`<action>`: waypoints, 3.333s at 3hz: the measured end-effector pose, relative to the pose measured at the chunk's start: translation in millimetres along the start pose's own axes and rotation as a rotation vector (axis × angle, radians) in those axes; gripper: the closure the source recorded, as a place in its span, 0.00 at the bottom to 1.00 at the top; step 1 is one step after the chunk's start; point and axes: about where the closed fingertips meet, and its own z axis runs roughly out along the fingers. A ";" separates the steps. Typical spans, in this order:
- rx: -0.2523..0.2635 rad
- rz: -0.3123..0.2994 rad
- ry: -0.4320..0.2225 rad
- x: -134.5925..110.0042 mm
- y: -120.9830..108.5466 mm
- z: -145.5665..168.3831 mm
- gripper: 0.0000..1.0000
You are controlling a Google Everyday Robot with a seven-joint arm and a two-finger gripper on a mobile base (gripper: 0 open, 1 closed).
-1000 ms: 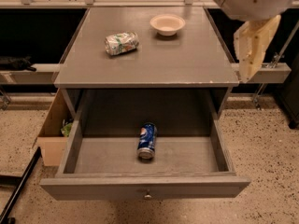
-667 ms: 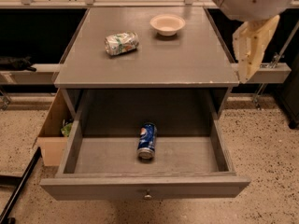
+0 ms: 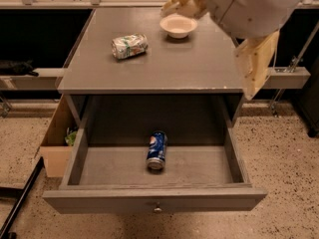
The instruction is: Pick pepsi can from top drawer and place on counter
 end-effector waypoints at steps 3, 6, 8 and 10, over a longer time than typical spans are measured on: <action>-0.090 0.071 -0.120 -2.7 11.1 85.7 0.00; -0.189 0.151 -0.136 14.9 20.1 172.8 0.00; -0.141 0.071 -0.160 18.6 23.7 173.5 0.00; -0.094 -0.111 -0.194 23.7 10.7 156.1 0.00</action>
Offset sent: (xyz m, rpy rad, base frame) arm 0.0408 0.0088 -0.1164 0.0296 0.2447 -0.0359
